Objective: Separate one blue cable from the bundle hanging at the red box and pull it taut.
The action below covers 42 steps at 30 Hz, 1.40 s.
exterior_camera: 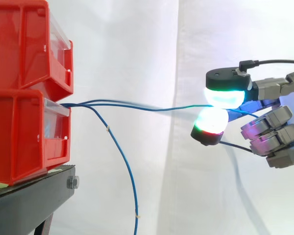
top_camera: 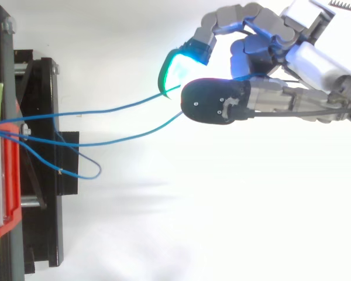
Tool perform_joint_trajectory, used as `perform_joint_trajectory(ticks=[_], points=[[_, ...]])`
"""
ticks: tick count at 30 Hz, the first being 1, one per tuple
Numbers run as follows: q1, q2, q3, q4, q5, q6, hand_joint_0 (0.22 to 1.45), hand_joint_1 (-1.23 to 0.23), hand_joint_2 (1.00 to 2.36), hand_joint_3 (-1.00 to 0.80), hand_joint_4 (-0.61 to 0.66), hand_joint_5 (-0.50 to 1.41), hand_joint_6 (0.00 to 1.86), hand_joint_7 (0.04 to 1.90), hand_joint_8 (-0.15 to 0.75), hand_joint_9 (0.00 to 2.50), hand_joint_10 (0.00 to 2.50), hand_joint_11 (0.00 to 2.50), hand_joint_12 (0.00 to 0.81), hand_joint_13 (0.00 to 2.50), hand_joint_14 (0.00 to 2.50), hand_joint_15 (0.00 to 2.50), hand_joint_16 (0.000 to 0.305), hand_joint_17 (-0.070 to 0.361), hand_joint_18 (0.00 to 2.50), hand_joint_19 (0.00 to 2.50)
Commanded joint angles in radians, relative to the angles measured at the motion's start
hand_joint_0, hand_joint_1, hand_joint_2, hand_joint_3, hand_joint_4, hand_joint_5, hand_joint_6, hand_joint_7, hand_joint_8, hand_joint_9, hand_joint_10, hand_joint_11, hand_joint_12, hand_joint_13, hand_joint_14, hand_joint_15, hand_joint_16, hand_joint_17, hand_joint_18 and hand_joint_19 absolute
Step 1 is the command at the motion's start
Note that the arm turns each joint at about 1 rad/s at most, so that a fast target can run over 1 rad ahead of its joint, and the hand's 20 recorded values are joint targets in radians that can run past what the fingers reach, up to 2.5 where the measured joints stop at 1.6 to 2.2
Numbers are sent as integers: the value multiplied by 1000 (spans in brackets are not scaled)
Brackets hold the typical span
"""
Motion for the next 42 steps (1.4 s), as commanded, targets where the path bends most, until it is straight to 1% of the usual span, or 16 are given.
perform_joint_trajectory(ticks=[1,3,5,7,11,15,16,18,20,22,24,28,31,36,38,42], points=[[4,-4,0,31,12,-44,689,-753,1021,-201,74,-210,877,1020,290,657,2331,1296,349,666,2500,1513,31,69,1288,1913],[6,-4,-3,46,12,-64,689,-752,1021,-202,74,-210,877,1021,287,656,2325,1305,348,663,2500,1517,30,69,1286,1922],[17,-4,-26,120,14,-120,688,-753,1021,-199,70,-209,877,1023,288,656,2327,1297,348,664,2500,1509,30,69,1286,1918],[23,-4,-34,167,10,-133,688,-753,1022,-200,70,-209,877,1023,288,657,2323,1296,344,663,2500,1510,31,69,1286,1918],[29,-4,-34,203,6,-140,688,-753,1021,-196,71,-209,877,1023,289,661,2314,1294,344,663,2500,1511,30,69,1280,1918],[43,-4,-36,221,1,-188,688,-753,1022,-200,70,-209,877,1023,289,664,2304,1292,349,664,2500,1505,30,67,1273,1916],[50,-21,-34,227,4,-205,689,-754,1021,-200,69,-209,877,1024,290,663,2300,1312,344,662,2500,1519,30,68,1272,1914],[54,-35,-34,230,1,-203,688,-754,1021,-196,69,-209,877,1024,287,663,2289,1316,343,661,2500,1516,30,68,1272,1915],[58,-73,-34,243,0,-182,688,-754,1021,-197,70,-209,877,1024,293,665,2293,1296,349,663,2500,1503,31,69,1271,1921],[58,-93,-36,261,-3,-160,688,-754,1021,-197,69,-209,877,1025,291,666,2295,1283,349,663,2500,1502,31,69,1270,1915],[64,-133,-34,313,-9,-114,688,-755,1021,-197,69,-209,877,1025,288,664,2285,1316,343,661,2500,1506,30,68,1266,1920],[73,-153,-34,379,-8,-101,689,-756,1021,-197,69,-209,877,1025,288,665,2288,1298,345,661,2500,1501,30,67,1260,1931],[80,-153,-34,373,-9,-110,689,-756,1021,-198,69,-209,877,1025,294,669,2291,1295,339,658,2500,1506,30,68,1256,1917],[80,-153,-34,347,-9,-110,688,-756,1021,-196,68,-209,877,1026,287,666,2280,1319,339,659,2500,1505,30,68,1253,1926],[80,-155,-36,321,-11,-108,689,-756,1021,-198,68,-209,876,1027,288,667,2281,1314,339,659,2500,1505,30,67,1249,1925],[80,-153,-37,213,-36,-101,688,-756,1021,-195,67,-209,876,1027,287,667,2281,1311,338,658,2500,1503,30,67,1247,1926]])
